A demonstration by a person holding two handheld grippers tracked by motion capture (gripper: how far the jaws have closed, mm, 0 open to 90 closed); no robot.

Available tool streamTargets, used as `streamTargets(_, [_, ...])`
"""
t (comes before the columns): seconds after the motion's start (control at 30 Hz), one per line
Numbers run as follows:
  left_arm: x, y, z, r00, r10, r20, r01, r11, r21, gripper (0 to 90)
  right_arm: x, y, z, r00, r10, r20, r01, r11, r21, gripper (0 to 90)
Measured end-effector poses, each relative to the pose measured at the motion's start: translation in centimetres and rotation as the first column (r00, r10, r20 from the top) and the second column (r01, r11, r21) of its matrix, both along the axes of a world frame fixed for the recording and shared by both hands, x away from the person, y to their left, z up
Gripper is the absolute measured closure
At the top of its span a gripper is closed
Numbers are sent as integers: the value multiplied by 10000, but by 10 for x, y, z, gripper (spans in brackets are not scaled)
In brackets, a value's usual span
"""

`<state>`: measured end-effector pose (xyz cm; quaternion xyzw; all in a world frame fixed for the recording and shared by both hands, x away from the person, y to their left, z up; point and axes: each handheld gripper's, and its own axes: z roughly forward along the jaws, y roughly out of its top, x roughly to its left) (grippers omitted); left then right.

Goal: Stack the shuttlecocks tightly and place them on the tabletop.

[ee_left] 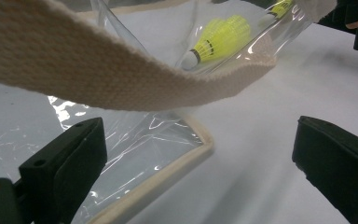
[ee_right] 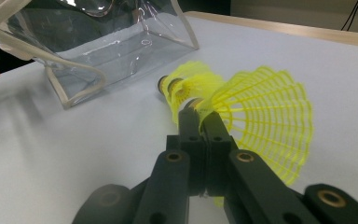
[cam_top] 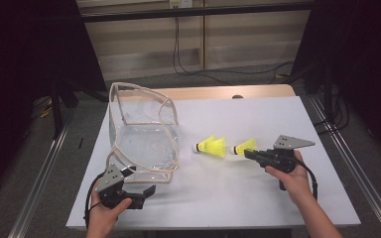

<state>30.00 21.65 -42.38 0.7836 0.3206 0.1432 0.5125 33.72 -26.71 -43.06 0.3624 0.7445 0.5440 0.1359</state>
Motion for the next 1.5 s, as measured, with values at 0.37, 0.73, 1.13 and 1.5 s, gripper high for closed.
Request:
streamTargets(0.37, [0,0,0,10000,-3,-3,3,10000,12,31,3,4,0,9999,-107,-13,106,9999,-124,893])
streamTargets(0.73, [0,0,0,10000,-15,12,15,10000,-23,32,9,10,-1,9999,-103,-53,102,9998,-149,893])
streamTargets(1.13, [0,0,-1,10000,-13,-4,13,10000,-33,32,13,15,-4,9998,-144,-163,140,9995,-267,892])
streamTargets(1.5, [0,0,0,10000,16,1,-16,10000,-56,32,17,19,-6,9993,-277,-266,268,9991,-343,893])
